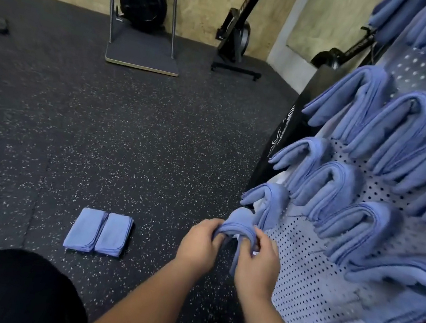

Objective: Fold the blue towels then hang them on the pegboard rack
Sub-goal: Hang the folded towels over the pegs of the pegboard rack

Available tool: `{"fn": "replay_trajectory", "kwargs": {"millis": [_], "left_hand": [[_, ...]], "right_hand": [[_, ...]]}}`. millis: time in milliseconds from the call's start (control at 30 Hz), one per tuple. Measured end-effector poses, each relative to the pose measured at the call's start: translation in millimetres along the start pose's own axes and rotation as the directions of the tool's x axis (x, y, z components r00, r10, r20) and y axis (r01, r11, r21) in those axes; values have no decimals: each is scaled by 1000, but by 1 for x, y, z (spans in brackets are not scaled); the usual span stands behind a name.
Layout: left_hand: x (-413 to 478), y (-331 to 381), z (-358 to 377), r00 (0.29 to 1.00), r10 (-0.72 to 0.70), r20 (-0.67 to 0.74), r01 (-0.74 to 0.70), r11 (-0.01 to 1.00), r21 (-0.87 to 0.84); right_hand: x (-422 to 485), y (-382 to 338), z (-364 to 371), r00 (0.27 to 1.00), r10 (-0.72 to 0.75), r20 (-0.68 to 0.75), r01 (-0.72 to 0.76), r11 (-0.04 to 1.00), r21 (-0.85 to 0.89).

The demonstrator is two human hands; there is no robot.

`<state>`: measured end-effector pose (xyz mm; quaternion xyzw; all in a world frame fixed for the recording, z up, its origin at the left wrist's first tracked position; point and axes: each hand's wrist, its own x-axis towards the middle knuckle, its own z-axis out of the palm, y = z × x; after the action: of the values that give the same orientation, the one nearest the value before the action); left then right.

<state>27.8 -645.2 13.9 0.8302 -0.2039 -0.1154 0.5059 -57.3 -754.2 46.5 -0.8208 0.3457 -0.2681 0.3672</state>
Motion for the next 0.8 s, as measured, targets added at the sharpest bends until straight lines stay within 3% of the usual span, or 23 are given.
{"fn": "replay_trajectory", "kwargs": {"millis": [367, 800], "left_hand": [[49, 43, 32, 995, 103, 6, -103, 991, -81], [95, 59, 89, 991, 92, 95, -73, 978, -194]], "right_hand": [[26, -2, -16, 925, 195, -327, -130, 969, 210], [79, 21, 12, 790, 393, -470, -210, 894, 396]]}}
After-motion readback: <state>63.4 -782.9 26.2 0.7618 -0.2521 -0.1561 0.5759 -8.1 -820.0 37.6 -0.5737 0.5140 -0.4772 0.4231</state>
